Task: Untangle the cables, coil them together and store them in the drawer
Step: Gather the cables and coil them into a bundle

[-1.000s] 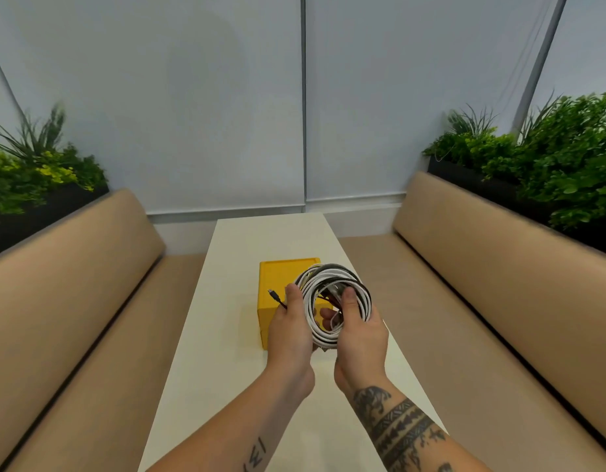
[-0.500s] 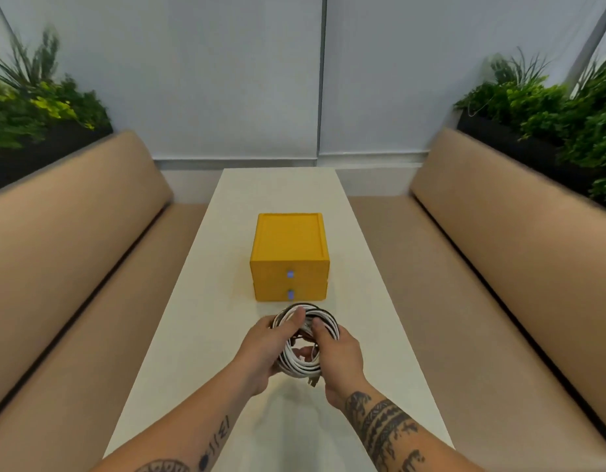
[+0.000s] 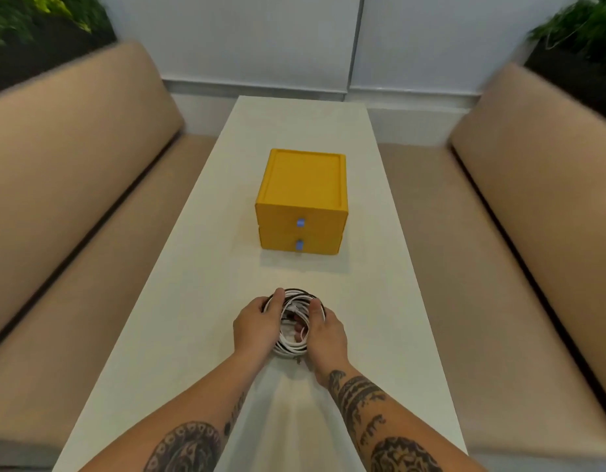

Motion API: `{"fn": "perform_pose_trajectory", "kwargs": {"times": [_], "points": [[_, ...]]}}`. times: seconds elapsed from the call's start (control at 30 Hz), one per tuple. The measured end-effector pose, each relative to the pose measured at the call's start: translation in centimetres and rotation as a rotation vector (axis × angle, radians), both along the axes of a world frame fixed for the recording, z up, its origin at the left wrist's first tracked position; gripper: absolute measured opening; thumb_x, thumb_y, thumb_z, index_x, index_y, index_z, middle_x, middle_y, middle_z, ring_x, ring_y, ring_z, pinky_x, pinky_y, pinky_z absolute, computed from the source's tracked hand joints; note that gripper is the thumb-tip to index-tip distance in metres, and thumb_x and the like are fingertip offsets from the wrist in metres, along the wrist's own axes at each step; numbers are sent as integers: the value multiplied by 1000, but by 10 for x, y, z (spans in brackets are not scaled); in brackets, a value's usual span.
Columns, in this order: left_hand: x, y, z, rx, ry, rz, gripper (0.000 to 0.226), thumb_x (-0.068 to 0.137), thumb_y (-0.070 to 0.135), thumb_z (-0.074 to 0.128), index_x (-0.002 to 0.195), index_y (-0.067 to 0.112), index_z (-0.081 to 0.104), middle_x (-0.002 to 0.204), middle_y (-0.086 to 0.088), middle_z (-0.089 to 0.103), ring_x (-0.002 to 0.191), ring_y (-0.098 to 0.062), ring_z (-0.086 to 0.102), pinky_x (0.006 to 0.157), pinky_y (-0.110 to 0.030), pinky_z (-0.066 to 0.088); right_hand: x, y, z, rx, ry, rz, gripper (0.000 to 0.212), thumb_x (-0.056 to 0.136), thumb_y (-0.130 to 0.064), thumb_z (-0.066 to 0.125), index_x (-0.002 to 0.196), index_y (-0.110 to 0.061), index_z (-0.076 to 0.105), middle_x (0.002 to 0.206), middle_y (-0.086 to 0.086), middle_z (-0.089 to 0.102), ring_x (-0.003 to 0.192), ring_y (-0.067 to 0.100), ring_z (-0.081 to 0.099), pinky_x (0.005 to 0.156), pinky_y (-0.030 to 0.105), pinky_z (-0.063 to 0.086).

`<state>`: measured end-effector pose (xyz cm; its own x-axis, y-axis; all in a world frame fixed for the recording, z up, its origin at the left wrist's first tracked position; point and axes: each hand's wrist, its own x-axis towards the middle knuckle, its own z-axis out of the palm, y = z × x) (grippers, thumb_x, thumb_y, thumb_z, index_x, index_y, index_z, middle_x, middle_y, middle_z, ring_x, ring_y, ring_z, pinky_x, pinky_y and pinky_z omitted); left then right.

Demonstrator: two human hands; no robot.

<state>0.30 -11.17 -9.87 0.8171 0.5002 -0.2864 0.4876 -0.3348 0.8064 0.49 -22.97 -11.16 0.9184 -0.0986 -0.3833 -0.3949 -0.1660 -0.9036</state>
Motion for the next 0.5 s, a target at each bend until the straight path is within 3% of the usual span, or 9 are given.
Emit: {"fn": "perform_pose_trajectory", "kwargs": {"times": [0.1,0.23,0.3,0.33,0.4,0.5], "points": [[1,9,-12,83,1,-36,52,96,62,42,80,22,70,77,6,69,77,-14,61,64,-27,40,-2,9,0,-82,-55,-9,40,104,-47,37,124,-22,61,116,-6,66,104,12,60,94,30,48],[2,20,-19,146,-69,-68,58,98,56,44,56,18,59,58,-2,60,56,-11,55,48,-22,31,-4,20,-4,-221,-204,1,35,106,-38,36,111,-22,67,100,-13,66,87,0,57,80,18,42],[2,25,-24,159,-71,-84,61,98,55,45,53,16,56,57,-6,58,54,-15,55,47,-26,30,-5,24,-10,-272,-261,-24,36,105,-38,36,105,-23,69,94,-16,66,88,-3,60,79,21,47],[3,26,-25,168,-64,-95,61,98,55,45,53,14,56,58,-7,58,54,-15,55,47,-27,30,-6,24,-14,-298,-262,-32,40,103,-42,35,111,-22,69,104,-11,69,98,1,62,88,28,49],[5,27,-29,184,-72,-116,61,99,54,44,55,14,58,59,-7,59,55,-16,55,47,-27,30,-7,23,-17,-325,-189,-26,48,103,-48,33,135,-24,59,133,0,61,124,18,55,109,36,41],[6,24,-38,145,-99,-103,55,99,54,42,57,20,56,70,-9,61,61,-18,57,51,-28,30,-8,23,-17,-273,-154,-17,46,106,-39,34,145,-21,48,143,1,53,132,18,47,112,29,35]]}}
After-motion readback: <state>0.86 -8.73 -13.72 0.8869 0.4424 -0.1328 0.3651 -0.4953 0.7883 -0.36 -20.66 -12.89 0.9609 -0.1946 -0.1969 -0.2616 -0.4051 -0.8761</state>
